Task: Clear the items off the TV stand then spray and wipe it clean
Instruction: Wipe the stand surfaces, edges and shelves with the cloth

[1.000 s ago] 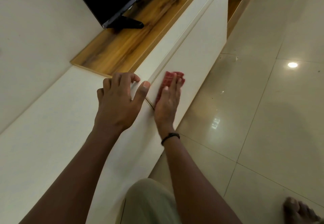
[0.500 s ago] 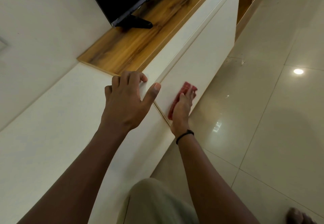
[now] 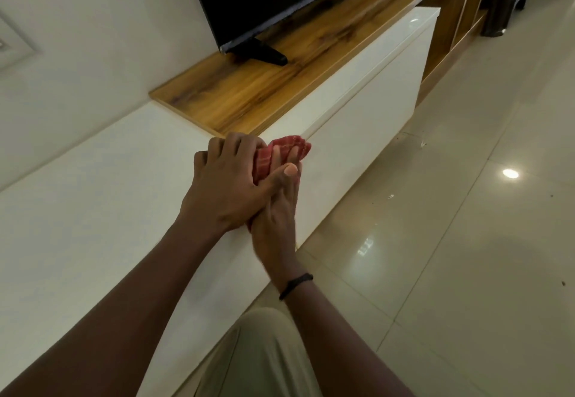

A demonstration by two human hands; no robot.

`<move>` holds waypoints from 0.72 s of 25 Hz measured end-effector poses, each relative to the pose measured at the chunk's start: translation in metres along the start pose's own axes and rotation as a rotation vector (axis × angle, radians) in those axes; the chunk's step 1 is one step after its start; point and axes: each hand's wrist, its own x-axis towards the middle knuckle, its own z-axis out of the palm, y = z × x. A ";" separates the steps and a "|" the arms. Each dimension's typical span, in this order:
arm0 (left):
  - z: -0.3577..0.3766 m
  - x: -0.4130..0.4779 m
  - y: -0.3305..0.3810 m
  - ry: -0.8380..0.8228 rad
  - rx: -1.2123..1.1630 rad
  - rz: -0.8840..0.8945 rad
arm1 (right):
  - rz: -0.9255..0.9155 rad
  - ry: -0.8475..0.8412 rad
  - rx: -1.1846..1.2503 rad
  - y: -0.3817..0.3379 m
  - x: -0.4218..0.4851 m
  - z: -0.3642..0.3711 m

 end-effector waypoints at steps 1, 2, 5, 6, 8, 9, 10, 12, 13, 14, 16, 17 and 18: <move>0.002 0.001 -0.001 -0.003 0.000 0.010 | -0.006 0.030 -0.056 0.002 0.020 -0.010; 0.003 0.002 -0.002 0.000 -0.002 0.025 | -0.020 0.064 -0.109 0.004 0.045 -0.020; 0.005 0.002 -0.006 0.029 -0.005 0.043 | 0.065 0.198 -0.051 0.004 0.128 -0.050; 0.004 0.003 -0.005 0.036 -0.020 0.037 | 0.166 0.235 -0.001 0.000 0.154 -0.063; 0.002 0.003 -0.004 0.035 -0.038 0.028 | 0.286 0.214 -0.032 -0.004 0.185 -0.085; 0.001 0.002 -0.004 0.029 -0.039 0.022 | 0.267 0.181 -0.095 -0.004 0.185 -0.088; 0.000 0.001 -0.004 0.026 -0.042 0.008 | 0.184 0.128 -0.201 -0.001 0.176 -0.084; -0.002 -0.001 -0.003 0.034 -0.057 -0.024 | -0.068 0.019 -0.345 -0.002 0.125 -0.070; -0.002 -0.002 -0.001 0.039 -0.056 -0.036 | -0.184 -0.073 -0.389 0.005 0.092 -0.064; -0.002 -0.002 0.001 0.039 -0.050 -0.044 | -0.256 -0.196 -0.383 0.008 0.064 -0.062; -0.002 -0.001 0.001 0.032 -0.014 -0.062 | -0.338 -0.394 -0.376 0.025 0.051 -0.066; -0.002 0.001 0.002 0.029 0.005 -0.063 | -0.351 -0.419 -0.395 0.030 0.058 -0.070; -0.003 0.001 0.004 0.029 0.024 -0.059 | -0.352 -0.413 -0.413 0.033 0.069 -0.076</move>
